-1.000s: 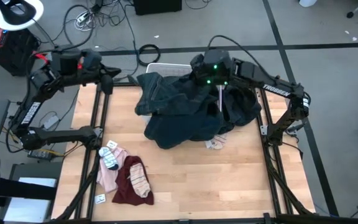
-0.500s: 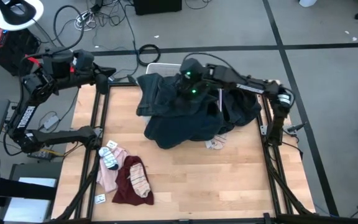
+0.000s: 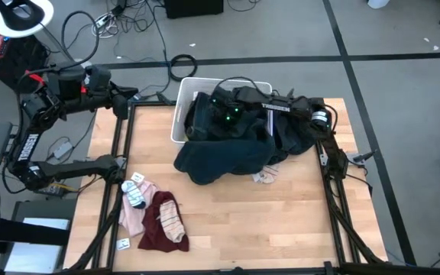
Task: Sort clothes
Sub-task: Put the dark blue pants into the white laundry bin
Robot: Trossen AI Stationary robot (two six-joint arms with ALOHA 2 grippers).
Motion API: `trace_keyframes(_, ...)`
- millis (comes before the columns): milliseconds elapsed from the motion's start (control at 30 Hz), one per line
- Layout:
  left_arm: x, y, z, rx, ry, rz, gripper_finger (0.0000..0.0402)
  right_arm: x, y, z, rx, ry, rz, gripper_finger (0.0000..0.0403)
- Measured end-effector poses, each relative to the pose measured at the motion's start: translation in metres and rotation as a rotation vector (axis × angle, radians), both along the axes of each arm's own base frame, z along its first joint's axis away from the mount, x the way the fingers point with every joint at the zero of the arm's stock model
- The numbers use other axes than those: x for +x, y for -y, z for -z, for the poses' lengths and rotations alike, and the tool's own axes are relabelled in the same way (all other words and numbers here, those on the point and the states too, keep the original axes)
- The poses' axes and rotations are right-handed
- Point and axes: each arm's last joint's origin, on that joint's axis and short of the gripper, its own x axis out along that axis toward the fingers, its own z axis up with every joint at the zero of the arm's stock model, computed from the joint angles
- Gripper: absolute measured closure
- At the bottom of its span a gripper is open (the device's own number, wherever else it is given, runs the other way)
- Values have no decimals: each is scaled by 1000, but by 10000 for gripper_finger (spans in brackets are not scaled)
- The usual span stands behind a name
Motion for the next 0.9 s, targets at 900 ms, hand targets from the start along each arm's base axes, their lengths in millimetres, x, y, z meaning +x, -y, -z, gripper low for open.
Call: trace_keyframes(900, -23, 28, 100, 57, -8, 261, 400, -98, -88, -189, -217, 338, 240, 403)
